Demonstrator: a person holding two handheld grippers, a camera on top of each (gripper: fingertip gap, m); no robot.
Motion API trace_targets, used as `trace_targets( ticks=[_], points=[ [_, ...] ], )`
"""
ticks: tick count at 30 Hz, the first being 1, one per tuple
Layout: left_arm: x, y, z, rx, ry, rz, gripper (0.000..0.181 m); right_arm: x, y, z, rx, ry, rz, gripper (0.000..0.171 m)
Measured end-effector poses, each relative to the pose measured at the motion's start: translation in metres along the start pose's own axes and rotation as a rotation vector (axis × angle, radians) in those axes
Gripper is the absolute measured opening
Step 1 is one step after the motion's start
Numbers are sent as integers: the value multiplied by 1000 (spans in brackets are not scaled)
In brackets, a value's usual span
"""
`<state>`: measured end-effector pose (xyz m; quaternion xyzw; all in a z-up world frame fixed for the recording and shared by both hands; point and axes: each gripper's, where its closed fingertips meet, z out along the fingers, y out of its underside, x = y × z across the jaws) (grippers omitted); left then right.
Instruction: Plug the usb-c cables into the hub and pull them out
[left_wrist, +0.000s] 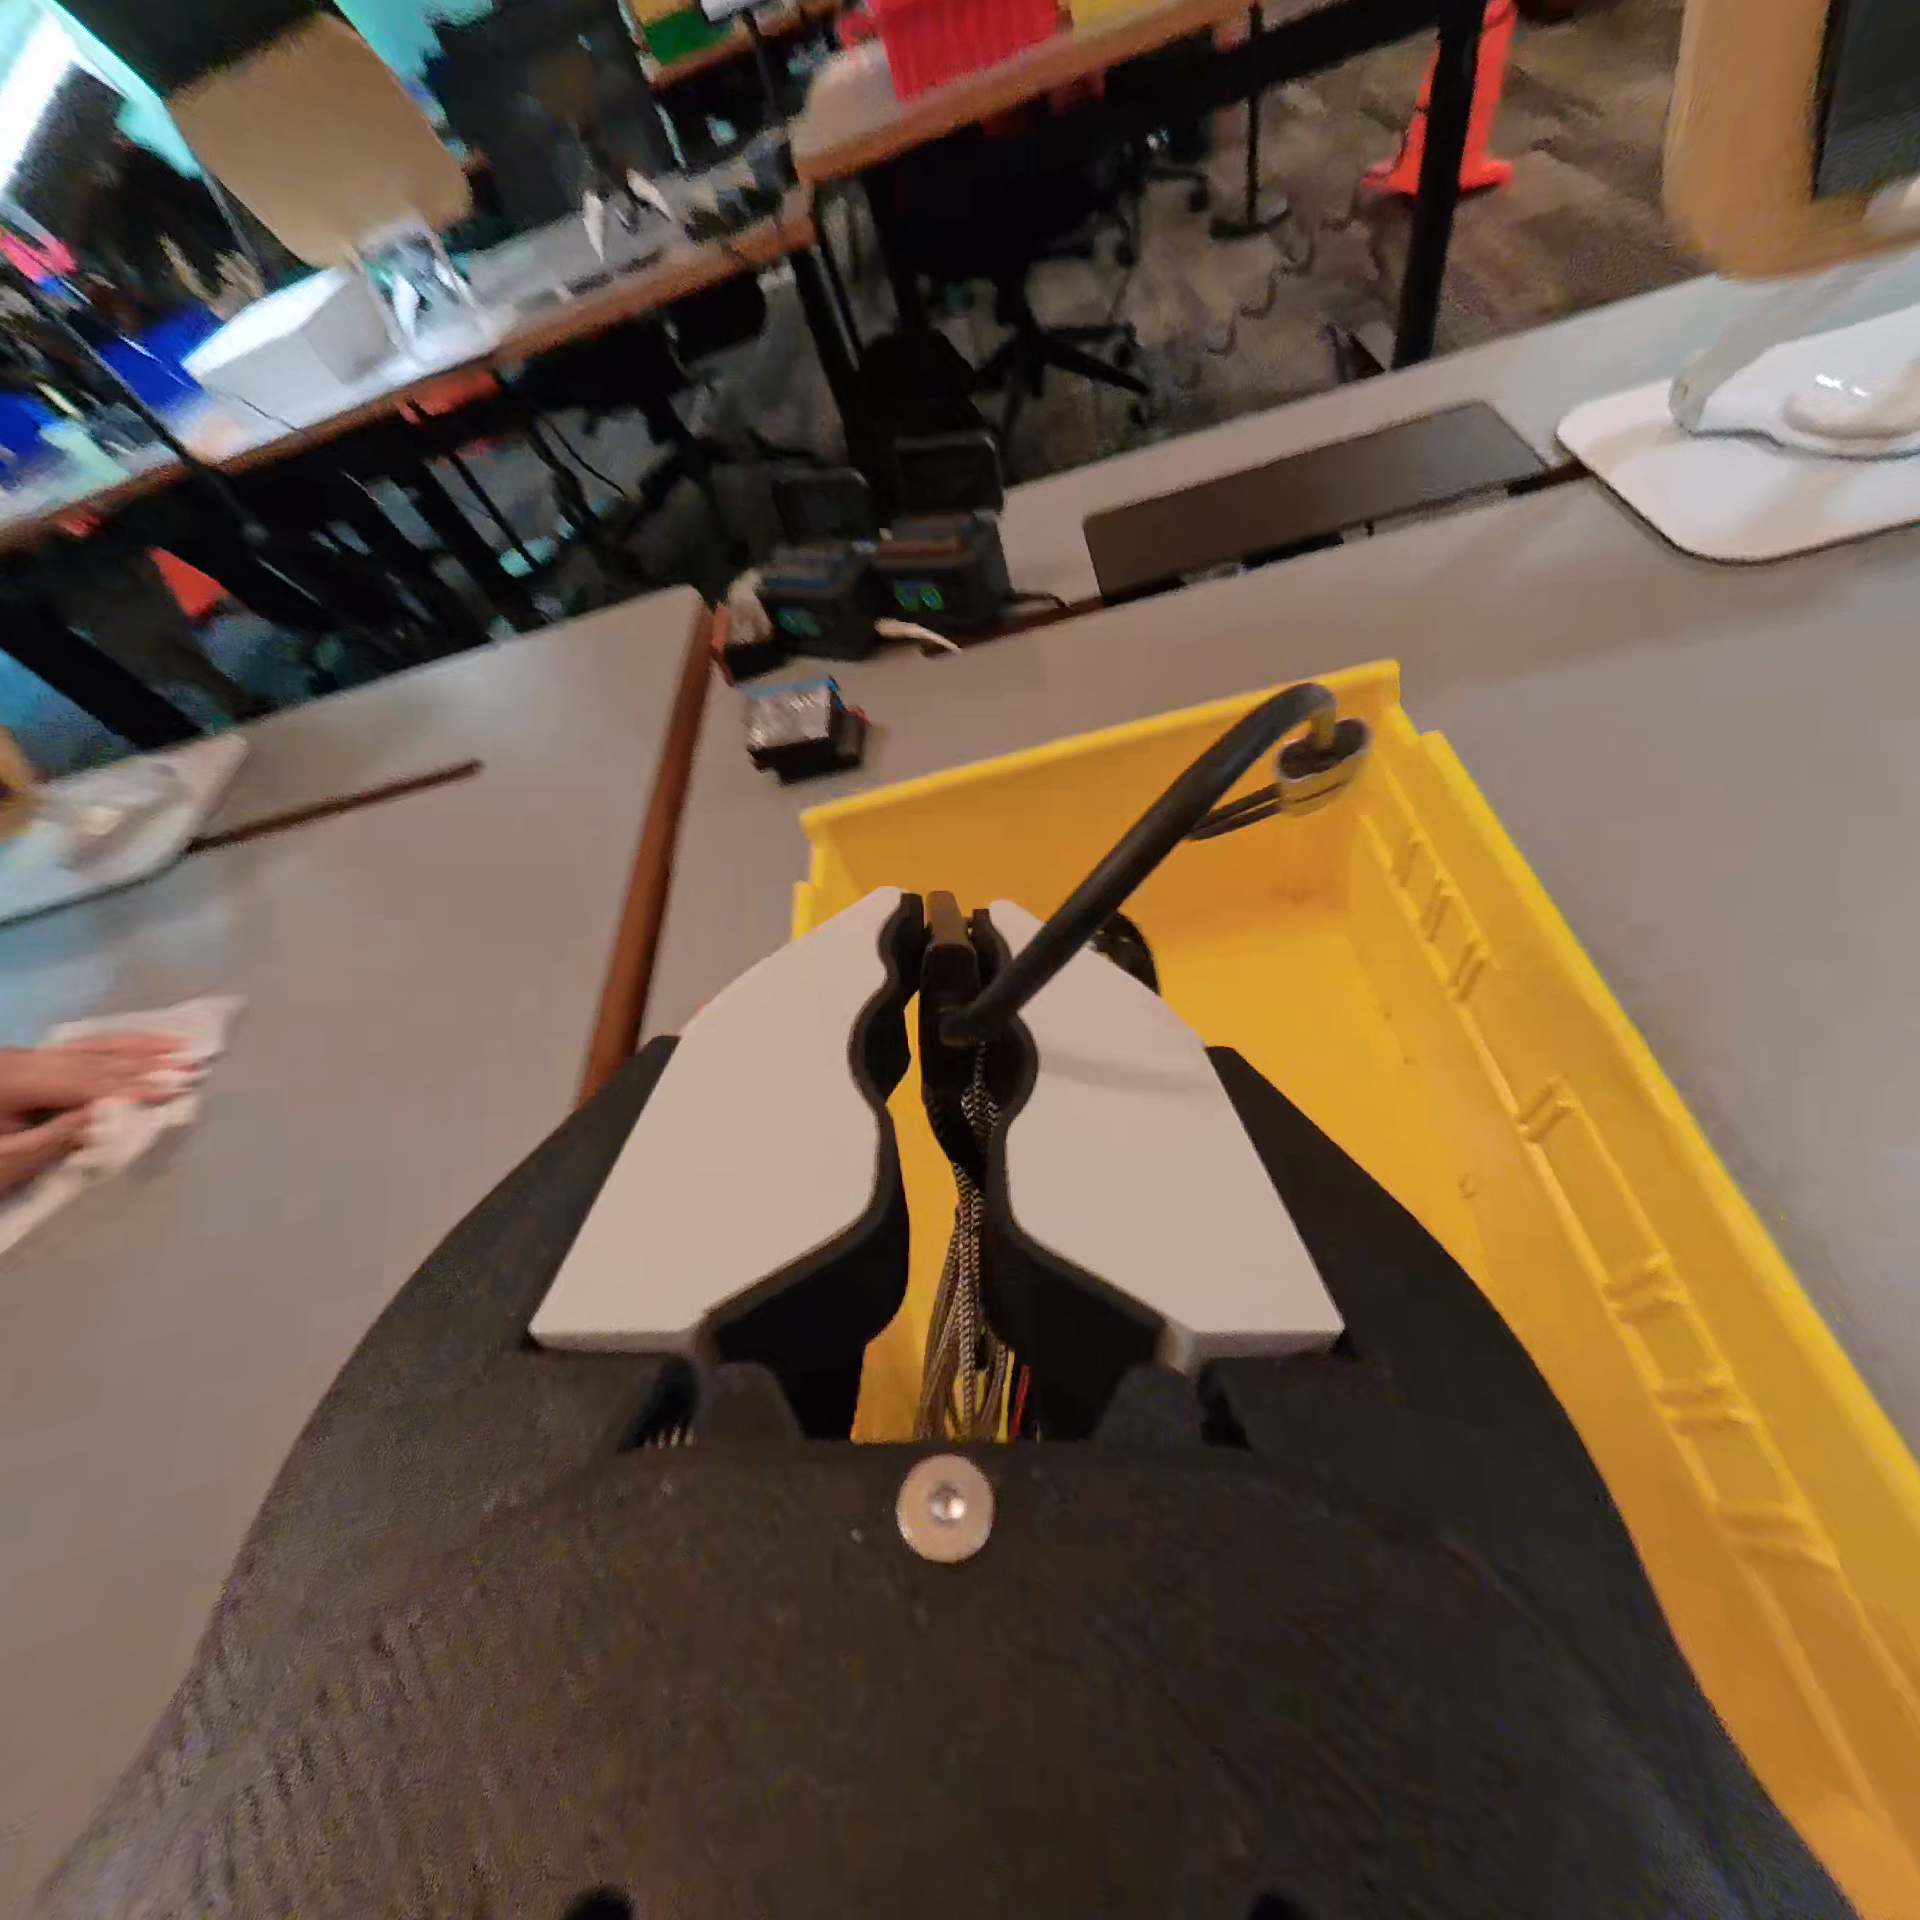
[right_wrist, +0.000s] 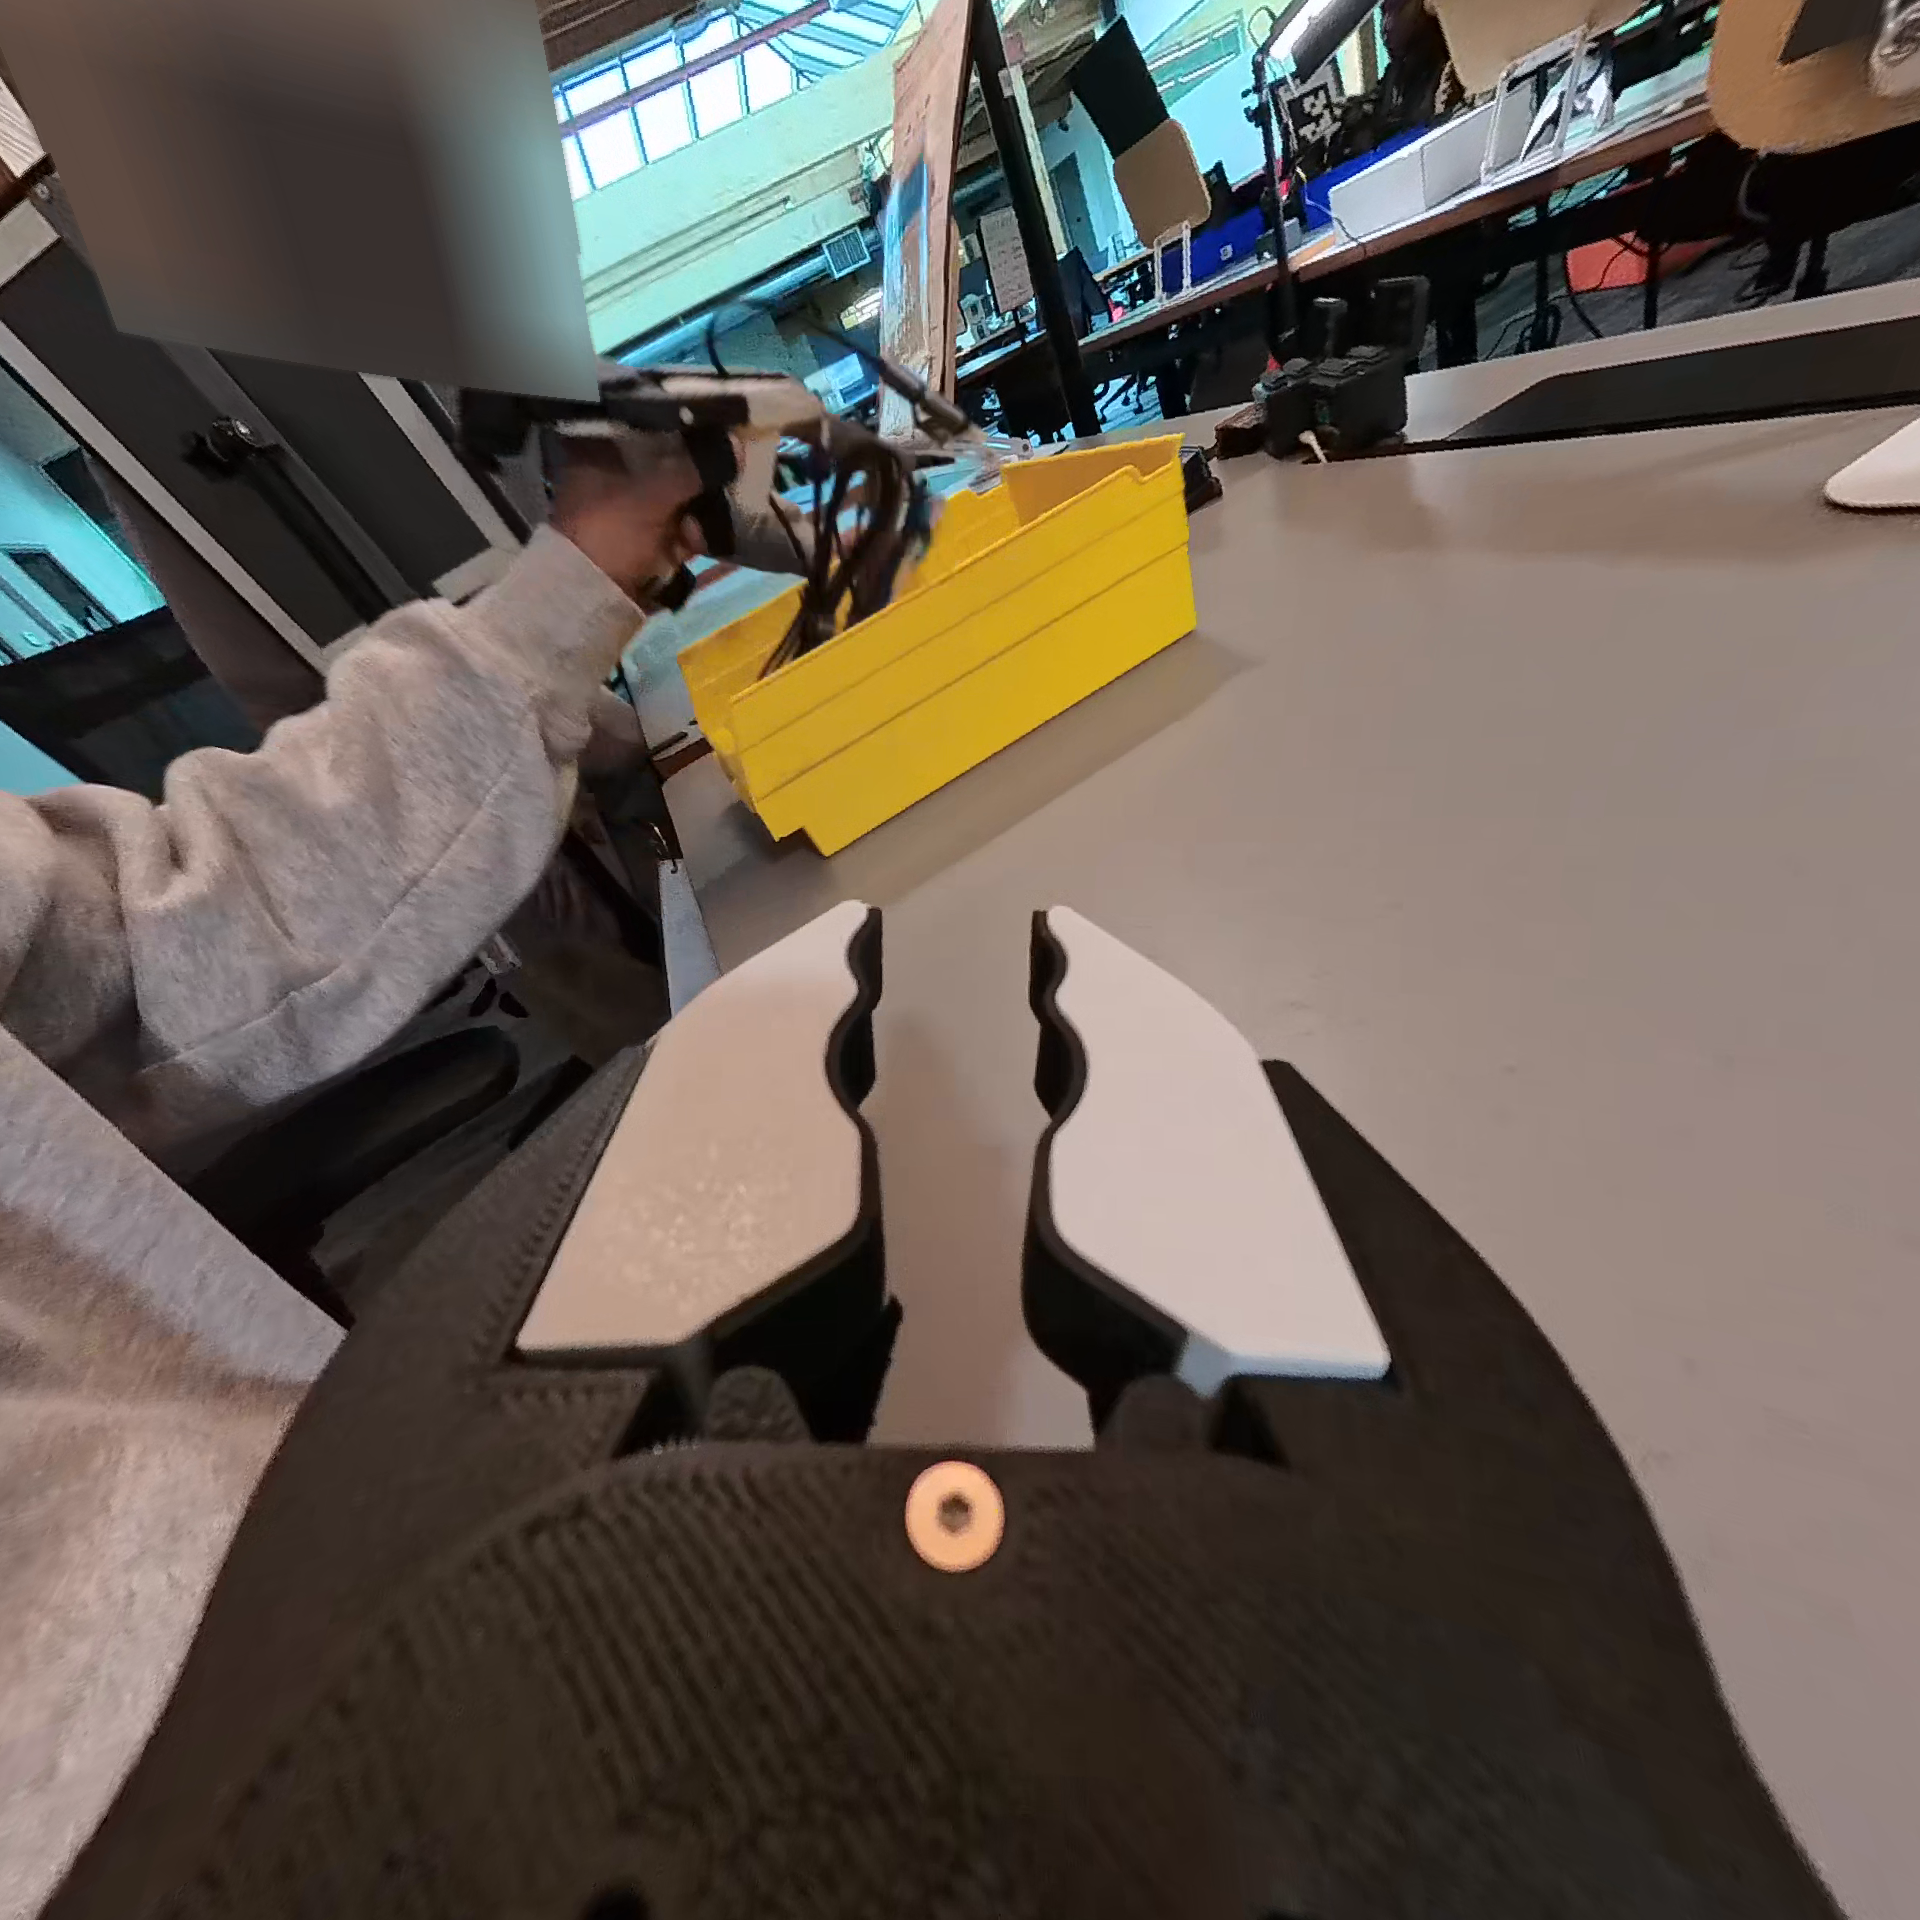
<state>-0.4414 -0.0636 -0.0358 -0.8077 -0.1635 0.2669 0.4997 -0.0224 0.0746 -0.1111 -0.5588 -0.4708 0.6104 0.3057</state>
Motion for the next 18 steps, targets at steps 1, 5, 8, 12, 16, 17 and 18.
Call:
trace_targets(
  ticks=[1,5,8,12,16,17,18],
  points=[
    [-4,-14,-11,29,-20,8,6,-3,0,0,0,-4,-5,27],
    [-6,-83,-63,224,-27,-17,7,-10,-1,0,11,-2,-21,26],
    [17,-133,-99,352,40,-31,6,-15,-2,1,23,7,-25,26],
    [84,-178,-132,452,204,-36,7,-22,-13,-1,20,144,-181,31],
    [164,-187,-145,508,380,-69,6,-58,-50,-2,110,203,-434,31],
    [185,-184,-142,508,418,-91,6,-69,-59,-1,131,209,-490,31],
    [205,-180,-137,502,455,-124,7,-80,-65,1,143,213,-532,30]
  ],
)
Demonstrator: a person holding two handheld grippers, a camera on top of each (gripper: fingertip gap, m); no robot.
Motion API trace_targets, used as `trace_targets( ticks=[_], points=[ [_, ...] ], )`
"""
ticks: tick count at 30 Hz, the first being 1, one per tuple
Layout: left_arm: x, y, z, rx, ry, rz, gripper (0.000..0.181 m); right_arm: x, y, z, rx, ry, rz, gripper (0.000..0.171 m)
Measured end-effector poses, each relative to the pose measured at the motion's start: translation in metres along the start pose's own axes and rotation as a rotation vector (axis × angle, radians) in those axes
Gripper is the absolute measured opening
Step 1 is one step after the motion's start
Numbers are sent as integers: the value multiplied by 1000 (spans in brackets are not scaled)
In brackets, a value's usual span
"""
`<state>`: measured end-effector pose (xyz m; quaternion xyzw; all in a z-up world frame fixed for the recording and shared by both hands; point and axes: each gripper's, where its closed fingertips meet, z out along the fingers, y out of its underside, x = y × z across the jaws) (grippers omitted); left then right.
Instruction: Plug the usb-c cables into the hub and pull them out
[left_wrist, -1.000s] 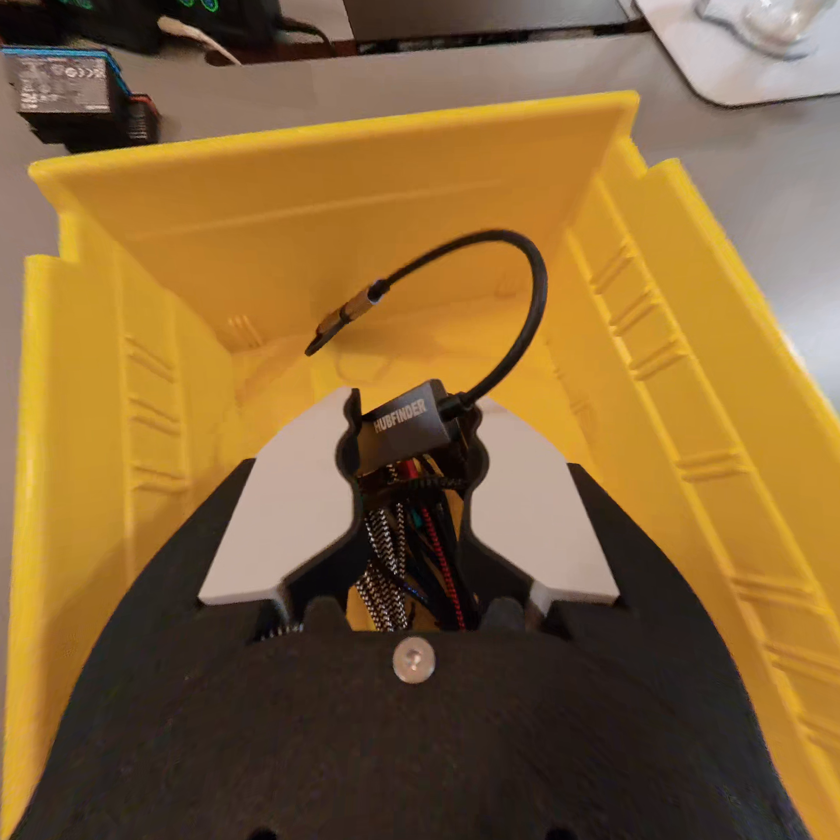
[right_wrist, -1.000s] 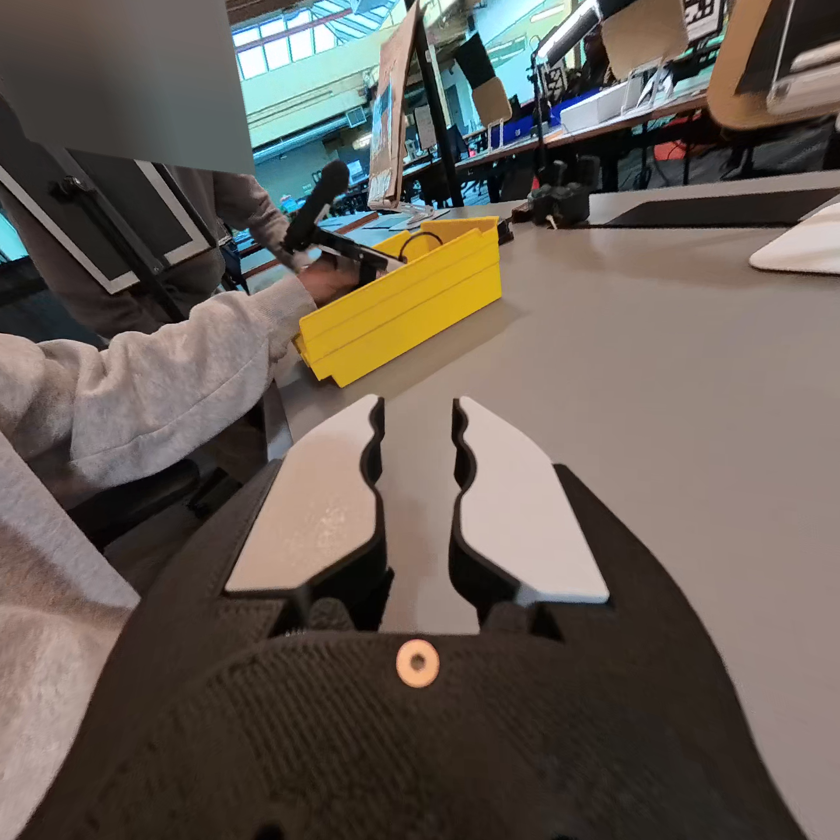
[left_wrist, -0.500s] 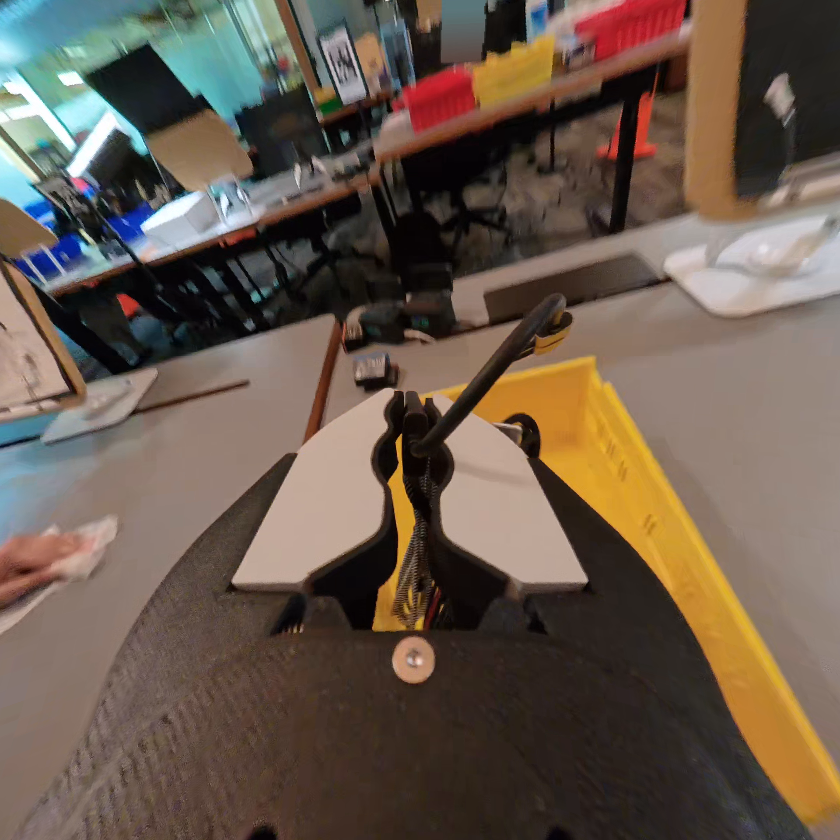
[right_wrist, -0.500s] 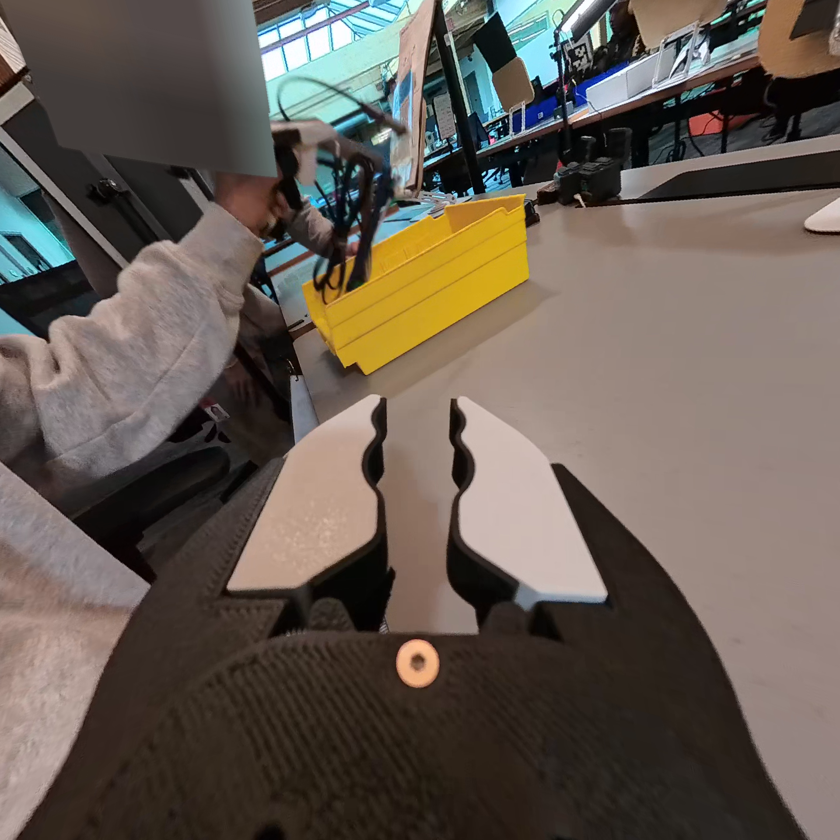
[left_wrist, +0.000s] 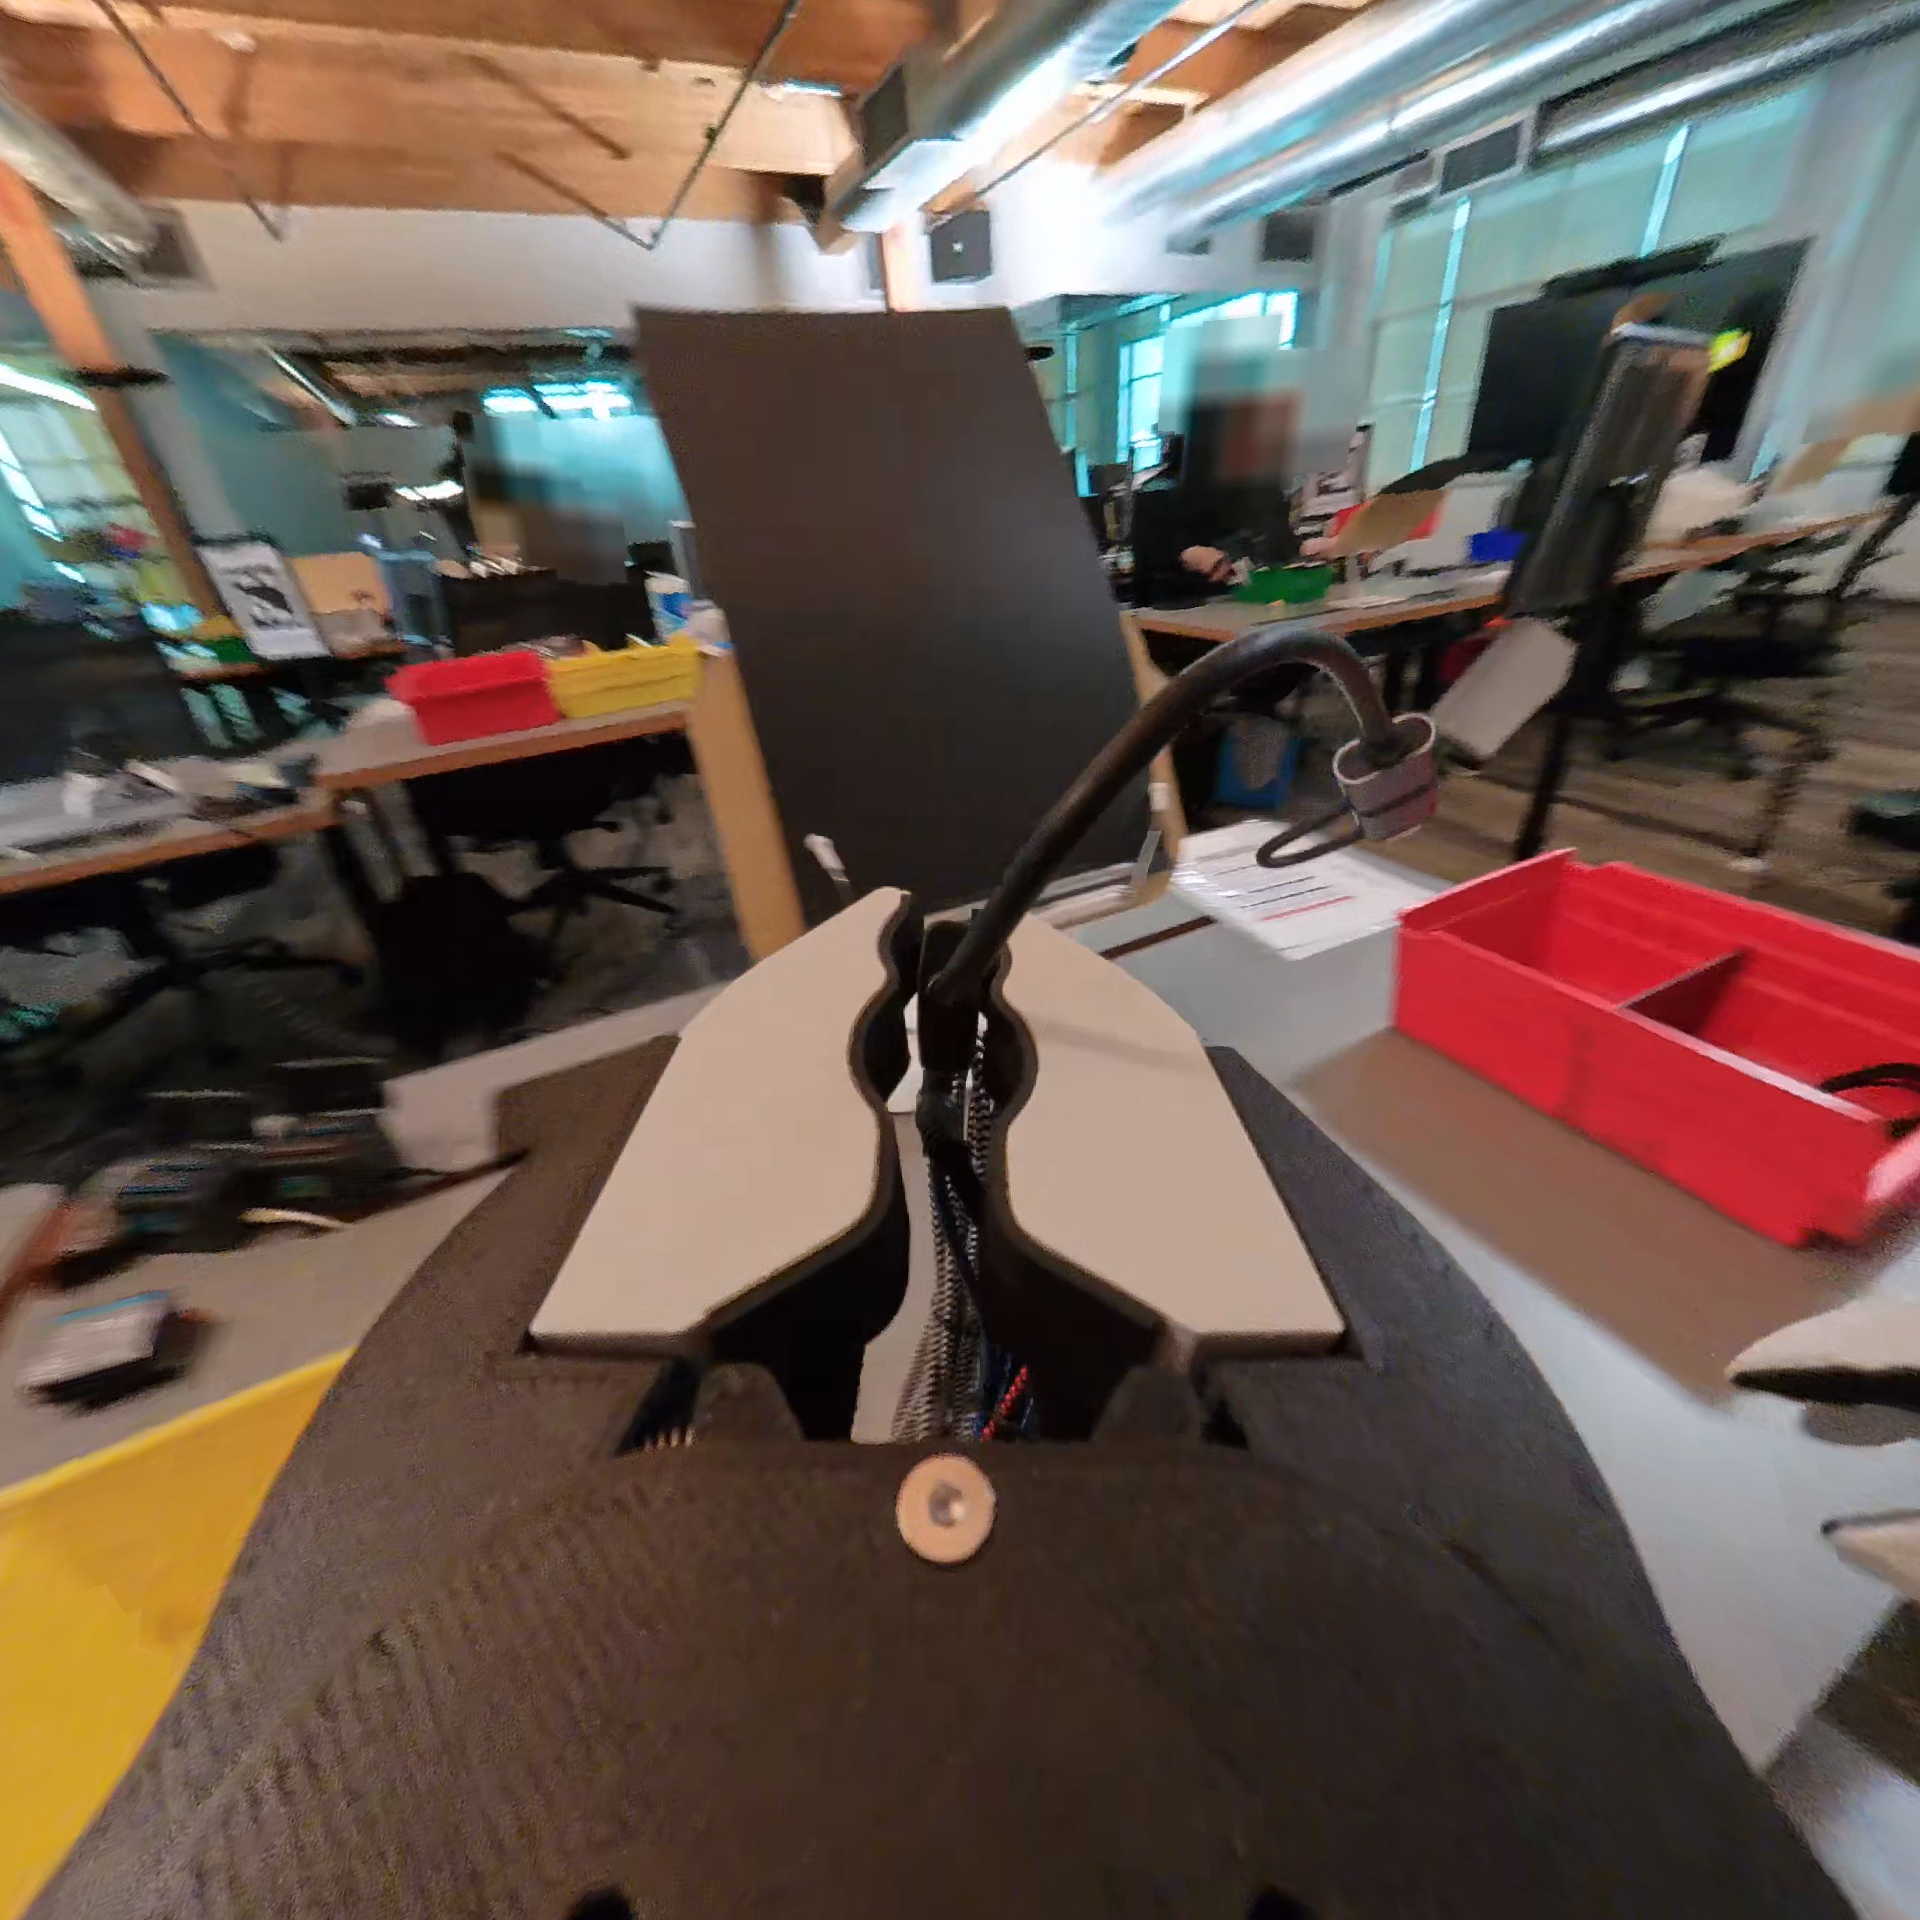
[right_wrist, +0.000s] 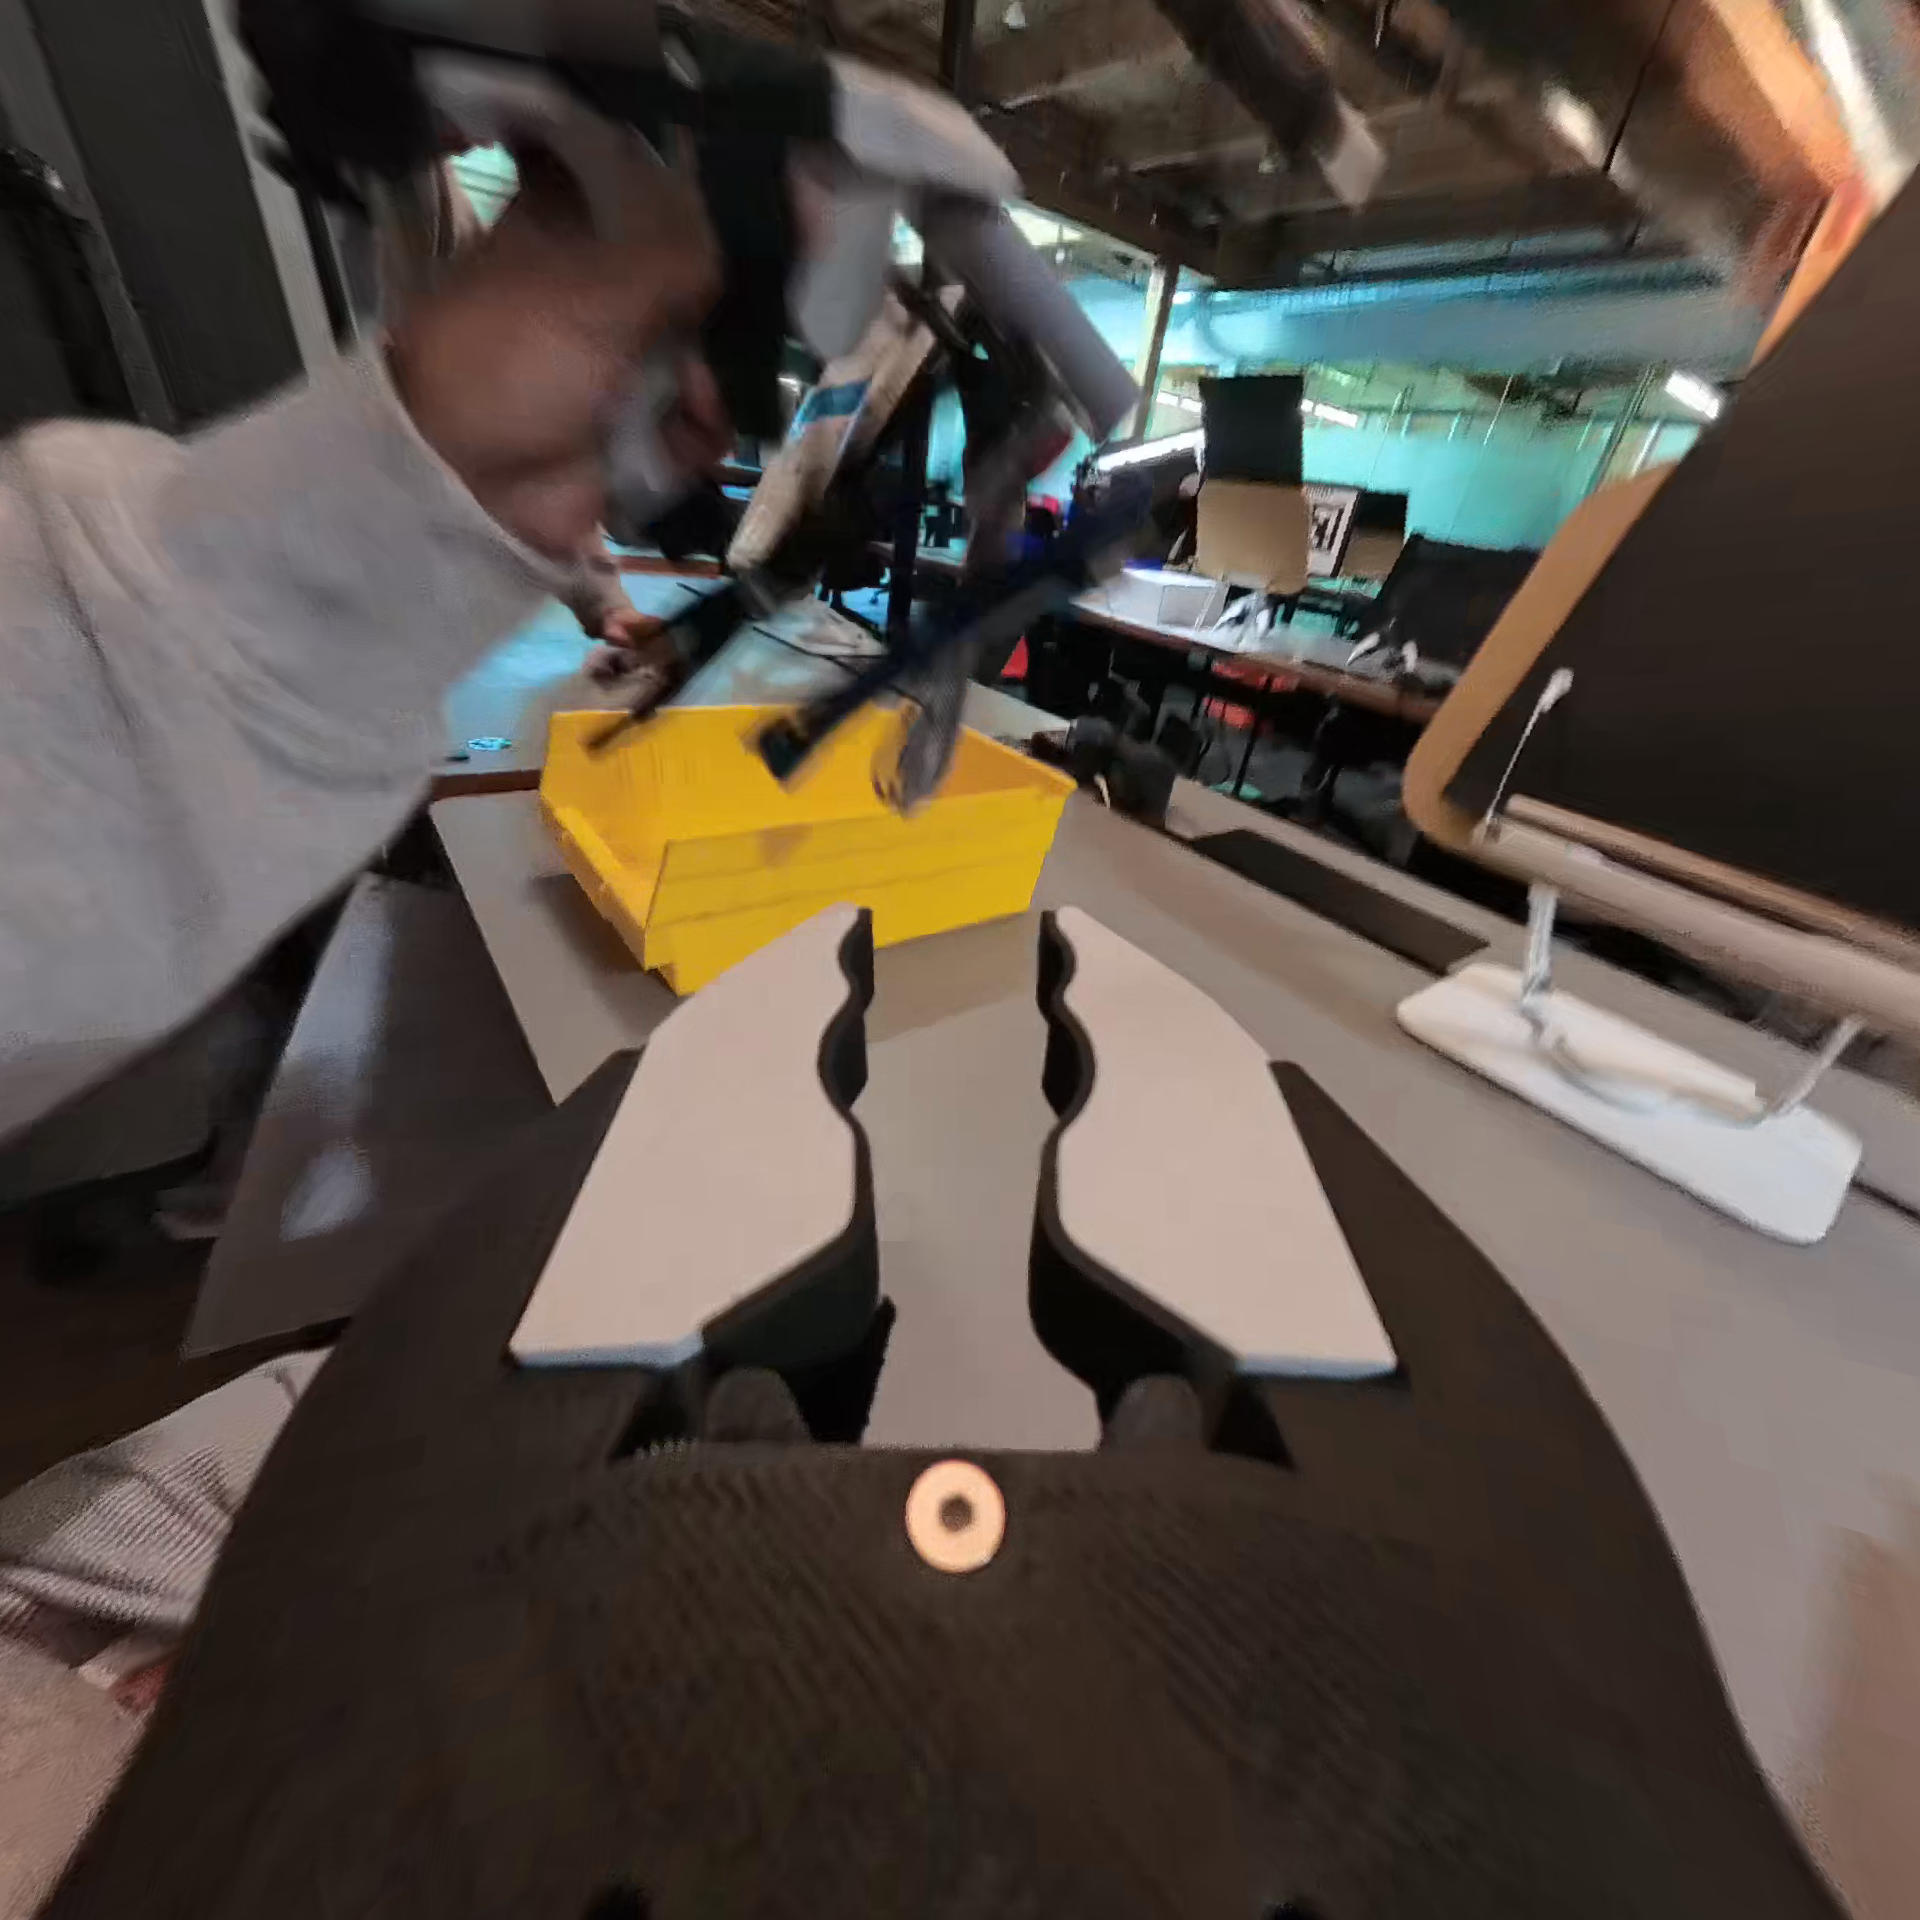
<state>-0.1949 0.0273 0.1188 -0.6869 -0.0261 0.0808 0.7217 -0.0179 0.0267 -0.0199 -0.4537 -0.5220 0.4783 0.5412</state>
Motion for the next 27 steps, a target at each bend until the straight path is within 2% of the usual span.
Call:
trace_targets(
  ticks=[3,5,7,9,10,12,14,15,16,18,20,23,24,27],
  points=[
    [48,44,33,-3,88,-184,8,-15,-18,9,-13,48,-70,33],
    [76,75,52,-37,127,-268,6,-10,-9,19,-89,115,-100,50],
    [99,97,64,-56,163,-343,6,10,21,29,-217,191,-110,74],
    [119,111,66,-57,198,-398,7,34,61,37,-311,245,-59,91],
    [127,116,65,-58,214,-419,7,39,78,41,-335,235,13,95],
    [142,128,63,-70,257,-502,6,49,99,45,-322,242,99,91],
    [163,134,67,-105,354,-672,7,68,109,46,-312,282,65,104],
    [174,137,67,-127,399,-732,7,79,112,43,-328,320,45,94],
    [180,139,67,-125,409,-739,7,87,111,40,-328,336,24,76],
    [185,137,64,-83,405,-632,8,92,111,34,-331,325,-33,45],
    [198,134,63,-75,483,-501,12,97,108,25,-317,319,-22,34],
    [209,129,60,-43,585,-427,20,100,106,13,-292,249,31,26],
    [209,127,59,-26,606,-424,33,101,106,10,-287,223,57,26],
    [196,125,61,47,622,-443,86,100,107,3,-262,113,174,25]
  ],
)
